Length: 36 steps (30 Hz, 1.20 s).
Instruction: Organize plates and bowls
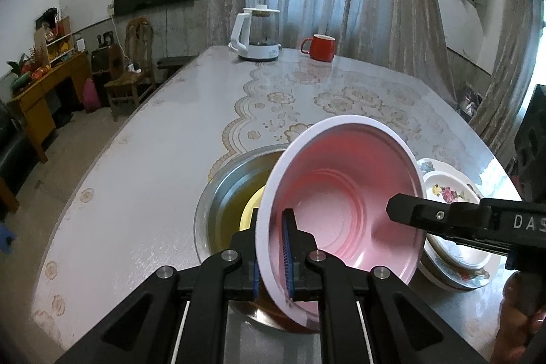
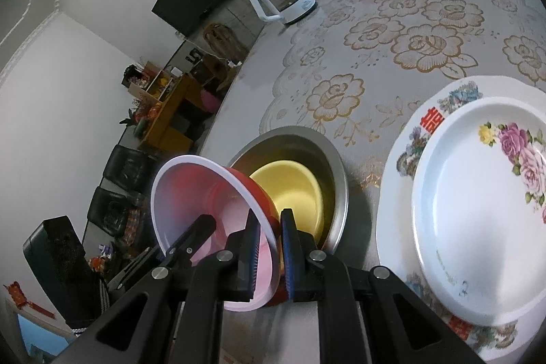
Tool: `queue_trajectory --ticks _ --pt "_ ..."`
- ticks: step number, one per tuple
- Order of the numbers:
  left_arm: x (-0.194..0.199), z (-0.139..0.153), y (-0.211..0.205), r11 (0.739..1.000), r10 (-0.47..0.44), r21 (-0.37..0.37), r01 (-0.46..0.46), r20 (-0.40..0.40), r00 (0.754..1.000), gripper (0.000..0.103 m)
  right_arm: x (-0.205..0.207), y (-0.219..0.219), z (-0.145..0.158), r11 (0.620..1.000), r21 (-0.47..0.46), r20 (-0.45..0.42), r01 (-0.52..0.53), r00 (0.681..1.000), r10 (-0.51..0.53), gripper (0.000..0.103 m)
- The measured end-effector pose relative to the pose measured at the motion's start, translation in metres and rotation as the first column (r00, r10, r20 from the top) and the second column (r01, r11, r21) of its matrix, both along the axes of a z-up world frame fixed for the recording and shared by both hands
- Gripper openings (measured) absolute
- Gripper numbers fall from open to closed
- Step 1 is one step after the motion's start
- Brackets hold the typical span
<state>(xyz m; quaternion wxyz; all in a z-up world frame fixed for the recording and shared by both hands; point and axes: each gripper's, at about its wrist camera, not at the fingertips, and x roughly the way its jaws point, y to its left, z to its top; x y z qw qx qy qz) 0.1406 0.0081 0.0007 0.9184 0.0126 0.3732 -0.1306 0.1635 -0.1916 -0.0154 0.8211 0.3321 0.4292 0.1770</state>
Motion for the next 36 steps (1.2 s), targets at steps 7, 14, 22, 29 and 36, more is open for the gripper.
queue_trajectory --ticks 7,14,22,29,36 --pt "0.016 -0.012 -0.005 0.999 0.007 0.032 -0.006 -0.041 0.999 0.014 0.009 -0.001 -0.01 1.0 -0.003 -0.035 0.01 0.999 -0.01 0.012" --pt "0.025 -0.019 -0.007 0.998 0.029 0.051 -0.026 -0.051 0.998 0.031 0.016 0.0 -0.016 1.0 -0.023 -0.051 0.009 0.999 -0.01 0.012" --pt "0.025 -0.008 -0.001 0.999 0.042 0.002 -0.042 -0.006 0.999 0.061 0.02 -0.003 -0.02 0.999 -0.041 -0.055 0.022 0.998 -0.024 0.012" --pt "0.008 -0.001 0.022 0.993 0.108 -0.059 -0.106 0.031 0.994 0.056 0.01 -0.007 -0.016 1.0 -0.027 -0.052 0.014 0.999 -0.016 0.017" --pt "-0.003 -0.005 0.039 0.985 0.154 -0.078 -0.151 0.021 0.988 0.057 0.003 -0.004 -0.01 0.999 -0.053 -0.033 0.005 0.999 -0.006 0.017"
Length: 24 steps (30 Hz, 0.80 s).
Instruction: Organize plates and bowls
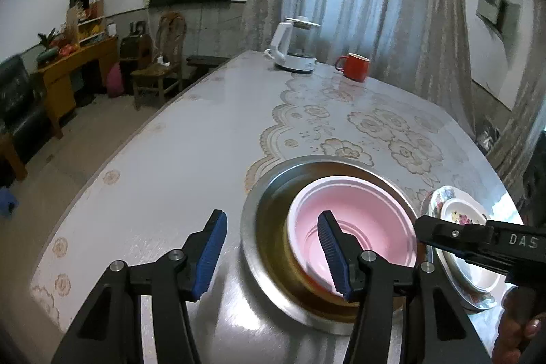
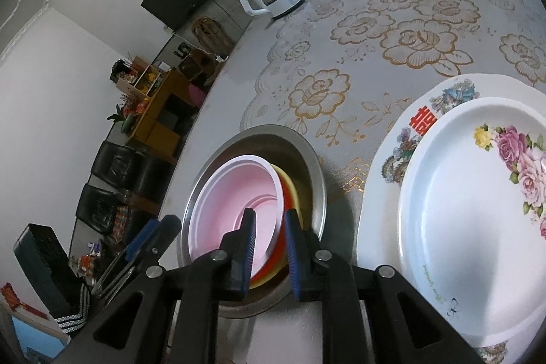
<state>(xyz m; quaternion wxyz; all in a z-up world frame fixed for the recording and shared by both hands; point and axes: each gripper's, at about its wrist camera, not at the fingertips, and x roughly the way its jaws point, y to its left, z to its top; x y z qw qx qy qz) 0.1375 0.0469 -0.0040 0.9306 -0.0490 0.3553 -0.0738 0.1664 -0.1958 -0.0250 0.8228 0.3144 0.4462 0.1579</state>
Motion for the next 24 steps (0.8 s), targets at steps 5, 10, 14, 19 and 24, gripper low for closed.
queue_trajectory --ticks 5,10,14,19,24 --pt "-0.004 -0.002 0.013 0.998 0.046 -0.037 -0.047 -0.014 0.999 0.069 -0.006 0.0 0.007 1.0 -0.023 0.021 0.002 1.0 -0.002 0.024" --pt "-0.006 -0.004 0.023 0.995 0.078 -0.063 -0.079 -0.025 0.997 0.075 -0.013 -0.004 0.015 0.999 -0.038 0.045 0.008 0.999 -0.006 0.025" --pt "-0.009 -0.005 0.027 0.993 0.102 -0.054 -0.103 -0.022 0.995 0.082 -0.019 -0.005 0.017 0.999 -0.054 0.05 0.007 0.999 -0.004 0.025" --pt "-0.01 -0.01 0.033 0.991 0.12 -0.055 -0.121 -0.034 0.992 0.082 -0.025 -0.005 0.016 0.998 -0.054 0.049 -0.016 0.999 0.018 0.026" --pt "-0.011 -0.016 0.036 0.991 0.127 -0.042 -0.128 -0.039 0.991 0.082 -0.028 -0.005 0.012 0.997 -0.078 0.037 -0.012 0.999 0.014 0.026"
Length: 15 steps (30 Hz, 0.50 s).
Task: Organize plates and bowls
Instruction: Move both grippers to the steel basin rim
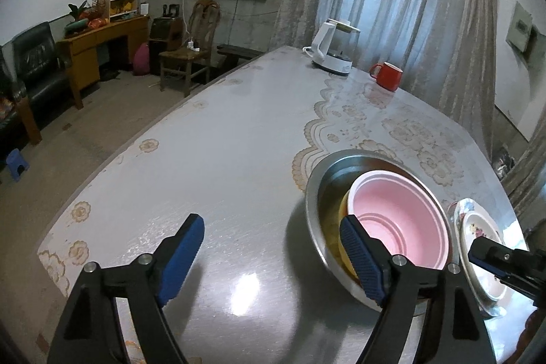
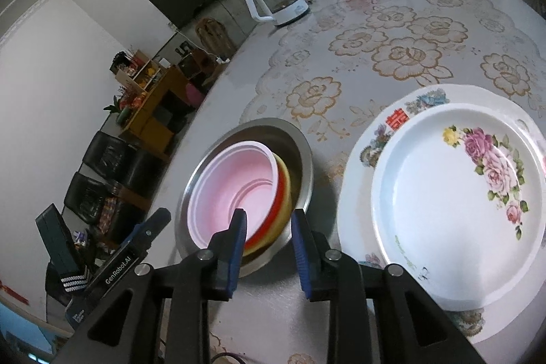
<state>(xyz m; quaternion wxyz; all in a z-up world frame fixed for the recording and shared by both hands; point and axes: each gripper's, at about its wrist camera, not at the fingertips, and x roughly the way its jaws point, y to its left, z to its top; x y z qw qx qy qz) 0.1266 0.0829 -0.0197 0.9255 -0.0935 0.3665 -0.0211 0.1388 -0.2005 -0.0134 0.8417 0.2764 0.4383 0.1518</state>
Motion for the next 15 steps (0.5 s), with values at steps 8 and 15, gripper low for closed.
queue_trajectory --ticks 8,15 --pt "0.001 -0.007 0.001 1.0 -0.014 -0.019 0.014 -0.019 1.0 0.082 0.0 0.012 -0.012 0.999 -0.035 -0.024 -0.027 0.999 0.026 0.029" --pt "0.003 -0.013 -0.003 0.999 -0.034 -0.016 0.034 -0.04 0.999 0.082 0.005 0.019 -0.022 0.996 -0.074 -0.041 -0.039 0.999 0.036 0.029"
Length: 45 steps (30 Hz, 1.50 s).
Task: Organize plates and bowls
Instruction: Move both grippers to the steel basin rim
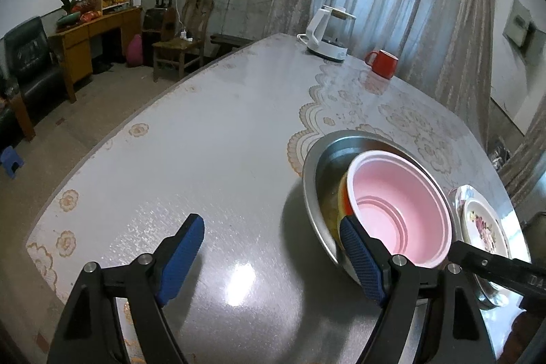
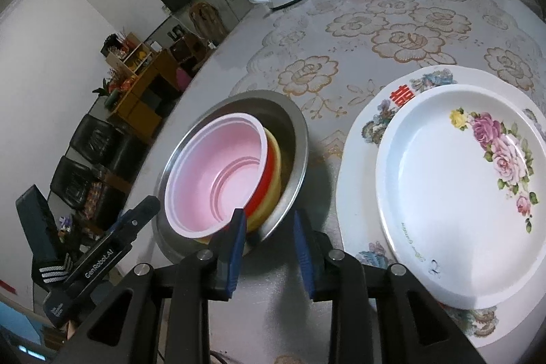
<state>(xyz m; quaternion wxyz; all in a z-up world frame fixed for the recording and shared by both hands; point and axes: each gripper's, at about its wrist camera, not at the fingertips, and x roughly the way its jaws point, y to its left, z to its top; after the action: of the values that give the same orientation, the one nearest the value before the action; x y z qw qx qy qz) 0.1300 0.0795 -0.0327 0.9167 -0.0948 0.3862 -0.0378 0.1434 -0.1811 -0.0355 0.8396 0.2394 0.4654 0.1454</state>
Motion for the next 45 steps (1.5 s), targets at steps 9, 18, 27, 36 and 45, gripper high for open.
queue_trajectory --ticks 9,18,27,36,45 --pt "0.002 -0.003 0.008 1.0 0.005 -0.012 -0.005 -0.011 1.0 0.082 0.013 0.023 -0.002 0.995 -0.07 0.019 -0.067 0.997 0.068 0.028" --pt "0.004 -0.005 0.015 0.999 0.01 -0.037 -0.01 -0.017 1.0 0.082 0.024 0.02 -0.003 0.998 -0.034 0.012 -0.054 0.998 0.055 0.028" --pt "0.016 -0.004 0.017 0.997 -0.006 -0.073 0.004 -0.021 1.0 0.069 0.044 -0.001 0.004 0.998 -0.063 -0.003 0.012 1.0 -0.012 0.028" --pt "0.023 -0.008 0.014 0.993 -0.051 -0.105 0.048 -0.022 0.998 0.05 0.059 0.005 -0.007 0.999 -0.05 -0.039 0.021 0.999 -0.023 0.023" --pt "0.027 -0.012 0.012 0.991 -0.074 -0.114 0.073 -0.003 0.997 0.049 0.067 0.018 -0.007 0.986 -0.163 -0.009 -0.03 1.0 0.029 0.02"
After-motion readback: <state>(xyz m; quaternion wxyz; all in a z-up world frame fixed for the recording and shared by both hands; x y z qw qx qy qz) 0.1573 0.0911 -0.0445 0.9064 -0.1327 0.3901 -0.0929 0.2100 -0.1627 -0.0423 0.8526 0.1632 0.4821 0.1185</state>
